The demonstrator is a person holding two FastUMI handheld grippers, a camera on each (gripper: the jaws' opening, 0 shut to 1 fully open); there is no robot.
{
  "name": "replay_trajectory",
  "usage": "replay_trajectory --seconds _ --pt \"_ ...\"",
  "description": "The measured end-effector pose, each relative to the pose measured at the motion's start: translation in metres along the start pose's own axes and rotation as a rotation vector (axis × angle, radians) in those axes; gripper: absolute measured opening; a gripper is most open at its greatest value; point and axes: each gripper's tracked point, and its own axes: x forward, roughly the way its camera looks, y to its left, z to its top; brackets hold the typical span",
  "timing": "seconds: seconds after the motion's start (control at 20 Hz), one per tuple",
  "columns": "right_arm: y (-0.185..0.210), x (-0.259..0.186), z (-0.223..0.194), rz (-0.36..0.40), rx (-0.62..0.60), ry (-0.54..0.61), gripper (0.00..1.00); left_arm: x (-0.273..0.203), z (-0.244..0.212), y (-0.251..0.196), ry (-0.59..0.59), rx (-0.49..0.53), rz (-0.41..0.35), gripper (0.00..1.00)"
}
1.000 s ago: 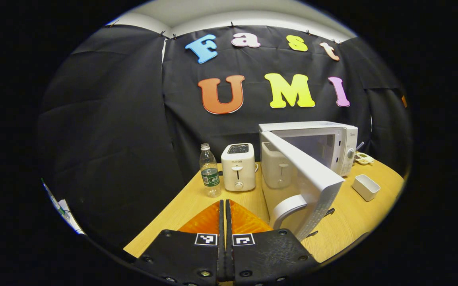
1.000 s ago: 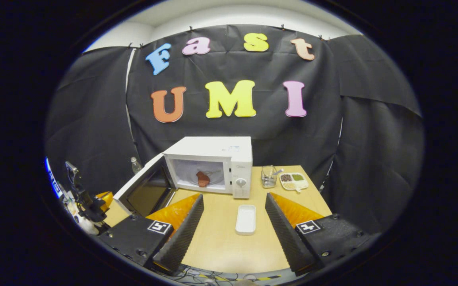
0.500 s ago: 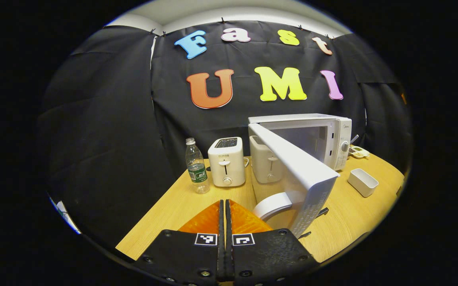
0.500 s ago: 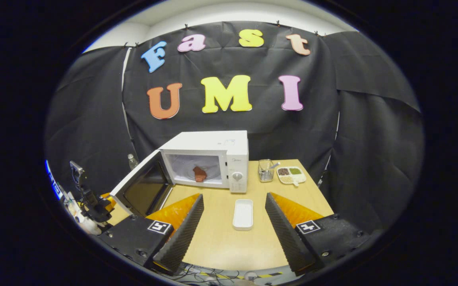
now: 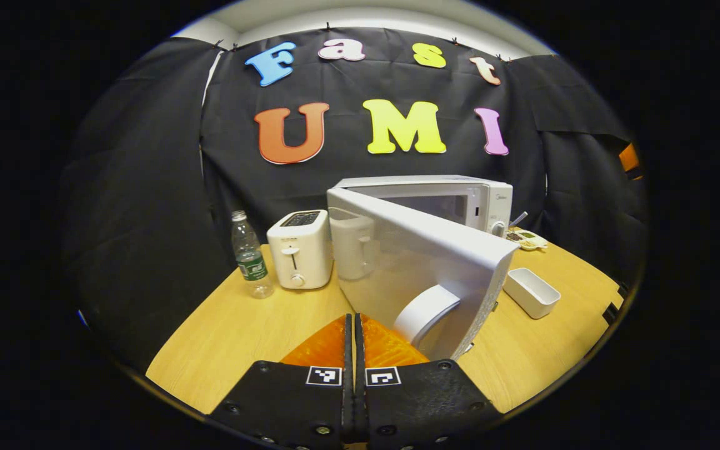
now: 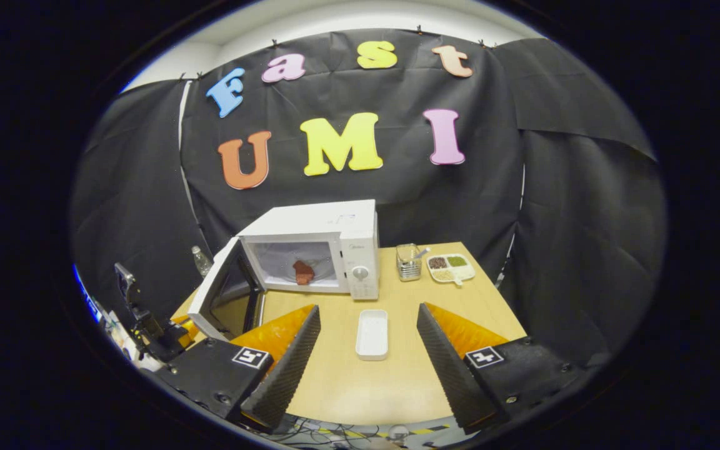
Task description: Open the microwave oven with the left hand, put the food in, and close the microwave oven.
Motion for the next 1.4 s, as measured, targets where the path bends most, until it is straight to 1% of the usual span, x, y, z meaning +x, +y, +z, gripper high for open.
replay_trajectory --seconds 0.15,0.2,0.25,0.3,0.35,0.4,0.45,0.5,0.6,0.65,1.0,1.4 --pt "-0.010 0.005 0.000 -0.001 0.002 0.001 0.92 0.013 0.005 -0.032 0.001 0.004 -0.048 0.00" --pt "-0.015 0.006 0.001 -0.006 0.003 0.002 0.99 0.017 0.007 -0.042 0.002 0.005 -0.061 0.00" --pt "-0.021 0.007 0.002 -0.011 0.007 0.003 0.92 0.023 0.009 -0.051 0.001 0.005 -0.076 0.00" --pt "-0.027 0.009 0.003 -0.018 0.013 0.001 0.99 0.028 0.012 -0.061 0.001 0.005 -0.090 0.00" --pt "-0.033 0.011 0.005 -0.021 0.017 0.003 0.92 0.034 0.014 -0.071 0.001 0.007 -0.105 0.00" --pt "-0.039 0.013 0.005 -0.027 0.021 0.005 0.99 0.040 0.017 -0.081 -0.002 0.012 -0.119 0.00" --pt "-0.044 0.016 0.006 -0.032 0.025 0.007 0.99 0.046 0.019 -0.090 -0.003 0.018 -0.132 0.00" --pt "-0.049 0.018 0.007 -0.034 0.027 0.009 0.92 0.053 0.022 -0.099 -0.005 0.024 -0.142 0.00" --pt "-0.060 0.022 0.011 -0.041 0.031 0.015 0.92 0.067 0.027 -0.113 -0.005 0.029 -0.157 0.00" --pt "-0.064 0.024 0.013 -0.041 0.037 0.015 0.99 0.074 0.029 -0.120 -0.007 0.033 -0.164 0.00" --pt "-0.093 0.044 0.032 -0.052 0.041 0.010 0.99 0.127 0.050 -0.155 -0.020 0.039 -0.191 0.00" --pt "-0.124 0.057 0.037 -0.077 0.047 0.037 0.99 0.188 0.069 -0.190 -0.026 0.011 -0.190 0.00"
